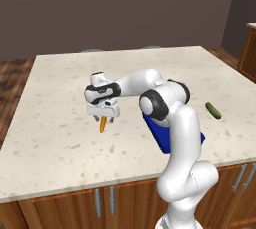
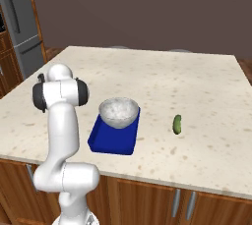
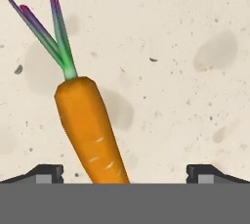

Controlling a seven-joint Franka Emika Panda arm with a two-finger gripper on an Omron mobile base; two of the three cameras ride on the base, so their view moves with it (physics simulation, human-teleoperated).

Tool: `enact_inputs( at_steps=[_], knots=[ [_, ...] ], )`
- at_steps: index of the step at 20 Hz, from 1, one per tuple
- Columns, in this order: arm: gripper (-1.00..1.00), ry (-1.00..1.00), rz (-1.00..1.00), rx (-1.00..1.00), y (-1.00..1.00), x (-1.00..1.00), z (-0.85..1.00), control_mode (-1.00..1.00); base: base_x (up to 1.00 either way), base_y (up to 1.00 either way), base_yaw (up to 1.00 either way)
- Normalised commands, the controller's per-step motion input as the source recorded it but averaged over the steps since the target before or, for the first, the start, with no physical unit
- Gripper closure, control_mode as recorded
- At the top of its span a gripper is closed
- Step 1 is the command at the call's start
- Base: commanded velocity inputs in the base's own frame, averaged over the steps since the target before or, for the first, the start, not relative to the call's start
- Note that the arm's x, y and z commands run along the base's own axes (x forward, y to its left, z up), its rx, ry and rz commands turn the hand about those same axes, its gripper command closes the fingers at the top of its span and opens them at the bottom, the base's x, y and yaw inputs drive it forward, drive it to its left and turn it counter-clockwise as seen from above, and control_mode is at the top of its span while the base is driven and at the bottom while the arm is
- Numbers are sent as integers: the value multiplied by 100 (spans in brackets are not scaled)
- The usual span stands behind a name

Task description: Place the two vegetables and bowl onto the tray for setting up a vegetable dip station.

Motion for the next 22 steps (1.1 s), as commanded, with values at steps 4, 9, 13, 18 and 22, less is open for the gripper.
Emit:
enact_inputs(
  at_steps=[4, 9, 13, 18, 22],
  knots=[
    [-100, -2, 0, 0, 0, 6, -17, -100, 0, 0, 0],
    [-100, -5, 0, 0, 0, 5, -14, -100, 0, 0, 0],
    [-100, -7, 0, 0, 0, 4, -13, -100, 0, 0, 0],
    [-100, -8, 0, 0, 0, 2, -12, -100, 0, 0, 0],
    [100, -3, 0, 0, 0, 5, -15, -100, 0, 0, 0]
  ],
)
